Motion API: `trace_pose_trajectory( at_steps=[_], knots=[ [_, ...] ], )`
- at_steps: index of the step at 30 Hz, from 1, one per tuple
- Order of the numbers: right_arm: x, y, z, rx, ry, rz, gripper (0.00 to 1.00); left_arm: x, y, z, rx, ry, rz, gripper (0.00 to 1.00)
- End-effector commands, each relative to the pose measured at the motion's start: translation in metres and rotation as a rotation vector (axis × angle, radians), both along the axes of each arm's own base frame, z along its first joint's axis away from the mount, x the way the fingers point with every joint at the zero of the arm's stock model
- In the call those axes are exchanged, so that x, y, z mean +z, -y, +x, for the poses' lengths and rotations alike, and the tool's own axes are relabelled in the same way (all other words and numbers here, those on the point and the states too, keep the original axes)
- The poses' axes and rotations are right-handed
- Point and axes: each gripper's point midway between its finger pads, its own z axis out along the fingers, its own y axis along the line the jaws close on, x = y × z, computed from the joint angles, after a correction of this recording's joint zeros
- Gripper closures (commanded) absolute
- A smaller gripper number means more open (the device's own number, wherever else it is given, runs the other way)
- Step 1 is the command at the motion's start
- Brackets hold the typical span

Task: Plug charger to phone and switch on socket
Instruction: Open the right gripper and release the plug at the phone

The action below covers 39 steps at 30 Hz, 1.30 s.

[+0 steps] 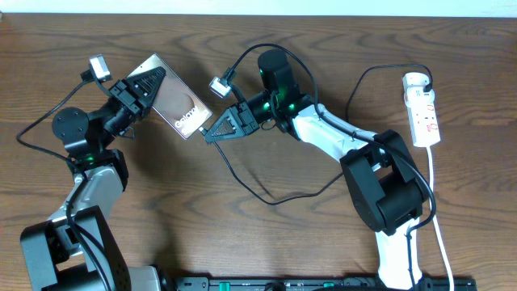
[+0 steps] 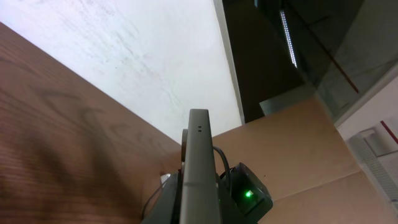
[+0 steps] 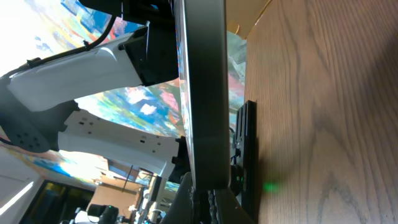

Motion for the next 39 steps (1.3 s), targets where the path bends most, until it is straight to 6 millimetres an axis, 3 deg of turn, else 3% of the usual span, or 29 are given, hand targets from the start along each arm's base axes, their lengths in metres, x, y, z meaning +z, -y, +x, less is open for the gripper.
trace_pose_trajectory(
  at_steps=[1, 39],
  knots=[
    [0.0067, -0.0089, 0.0161, -0.082, 0.051, -0.003, 0.99, -0.0074, 0.0476, -0.0314, -0.252, -0.031, 0.019, 0.93],
    [0.0143, -0.0095, 0.0181, -0.083, 0.066, 0.016, 0.99, -0.0029, 0.0465, -0.0312, -0.242, 0.011, 0.038, 0.93]
  ],
)
